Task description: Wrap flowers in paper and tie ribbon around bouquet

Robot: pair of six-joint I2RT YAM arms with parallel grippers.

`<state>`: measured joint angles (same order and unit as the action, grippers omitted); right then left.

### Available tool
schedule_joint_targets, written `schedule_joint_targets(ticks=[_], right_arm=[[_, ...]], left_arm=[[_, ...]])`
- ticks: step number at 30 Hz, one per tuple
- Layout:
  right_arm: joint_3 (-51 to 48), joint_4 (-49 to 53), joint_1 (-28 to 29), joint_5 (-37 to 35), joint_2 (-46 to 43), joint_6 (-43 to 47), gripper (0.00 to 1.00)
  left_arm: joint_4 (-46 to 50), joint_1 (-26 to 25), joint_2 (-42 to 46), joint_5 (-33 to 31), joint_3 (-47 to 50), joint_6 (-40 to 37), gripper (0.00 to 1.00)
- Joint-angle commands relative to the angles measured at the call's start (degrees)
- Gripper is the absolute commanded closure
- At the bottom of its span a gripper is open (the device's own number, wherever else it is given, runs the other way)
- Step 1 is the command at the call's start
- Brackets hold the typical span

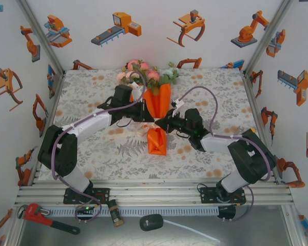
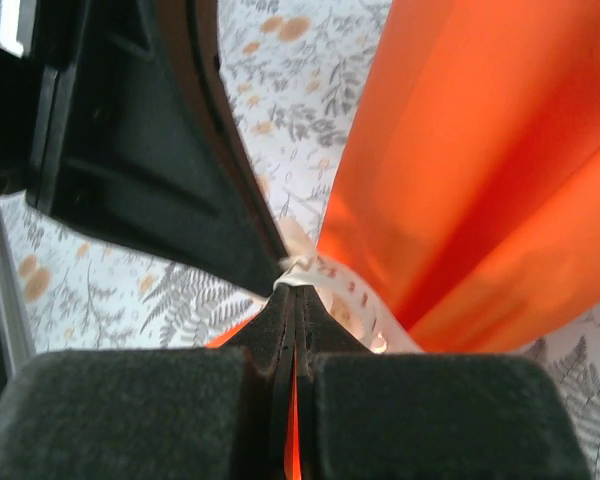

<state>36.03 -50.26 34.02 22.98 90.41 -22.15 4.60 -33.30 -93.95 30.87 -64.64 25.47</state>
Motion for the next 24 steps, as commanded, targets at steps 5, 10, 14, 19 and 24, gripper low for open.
schedule_joint_targets(ticks=[5,10,14,19,24], right_arm=[[0.7,-11.9,-0.2,1.2,6.7,-4.0,1.00],[-1.7,-11.8,-0.2,0.8,5.3,-3.3,1.00],[-4.0,-11.0,-0.2,-0.2,1.1,-2.6,1.00],[-6.7,-8.4,-0.3,1.3,-2.3,-1.8,0.66],[-8.7,-4.9,-0.6,-1.4,-7.4,-1.9,0.63]], left_arm=[[-0.8,0.4,1.2,-1.3,0.0,2.9,1.00],[0.5,0.8,2.2,-3.3,0.4,1.9,1.00],[1.8,1.3,3.1,-4.9,0.5,0.6,1.00],[2.2,1.3,3.2,-5.3,0.8,0.3,1.00],[1.5,1.4,3.3,-4.7,1.4,0.5,1.00]])
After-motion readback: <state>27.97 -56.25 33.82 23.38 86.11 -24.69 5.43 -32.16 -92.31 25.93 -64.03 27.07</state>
